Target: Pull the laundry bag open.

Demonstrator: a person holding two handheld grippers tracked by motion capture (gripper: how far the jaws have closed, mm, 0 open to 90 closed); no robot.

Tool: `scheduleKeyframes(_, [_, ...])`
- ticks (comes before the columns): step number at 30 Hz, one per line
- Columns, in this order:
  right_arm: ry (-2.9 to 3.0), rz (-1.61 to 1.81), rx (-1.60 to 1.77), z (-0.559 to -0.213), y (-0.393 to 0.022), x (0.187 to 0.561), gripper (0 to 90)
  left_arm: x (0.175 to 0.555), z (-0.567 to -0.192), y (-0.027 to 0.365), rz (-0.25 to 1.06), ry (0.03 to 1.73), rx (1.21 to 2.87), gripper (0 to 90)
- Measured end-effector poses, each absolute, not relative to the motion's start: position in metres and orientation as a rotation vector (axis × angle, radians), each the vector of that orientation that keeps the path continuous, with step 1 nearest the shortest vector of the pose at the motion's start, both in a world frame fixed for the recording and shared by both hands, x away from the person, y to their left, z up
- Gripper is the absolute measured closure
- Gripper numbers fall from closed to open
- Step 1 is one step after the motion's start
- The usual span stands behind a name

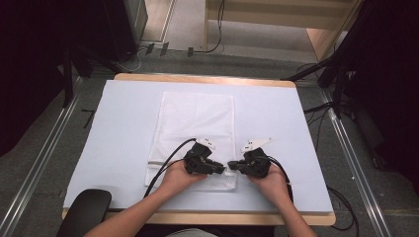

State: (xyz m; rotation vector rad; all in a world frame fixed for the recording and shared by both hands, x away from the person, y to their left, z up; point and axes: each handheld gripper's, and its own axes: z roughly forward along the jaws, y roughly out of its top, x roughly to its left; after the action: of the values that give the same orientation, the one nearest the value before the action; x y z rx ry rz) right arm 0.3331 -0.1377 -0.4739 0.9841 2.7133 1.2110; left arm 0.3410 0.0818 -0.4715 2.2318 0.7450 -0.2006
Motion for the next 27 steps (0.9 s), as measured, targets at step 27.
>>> scheduleKeyframes(27, [2.704,1.199,0.896,-0.475,-0.137,0.331,90.0,0.356,-0.466,0.103,-0.344,0.810,2.234,88.0])
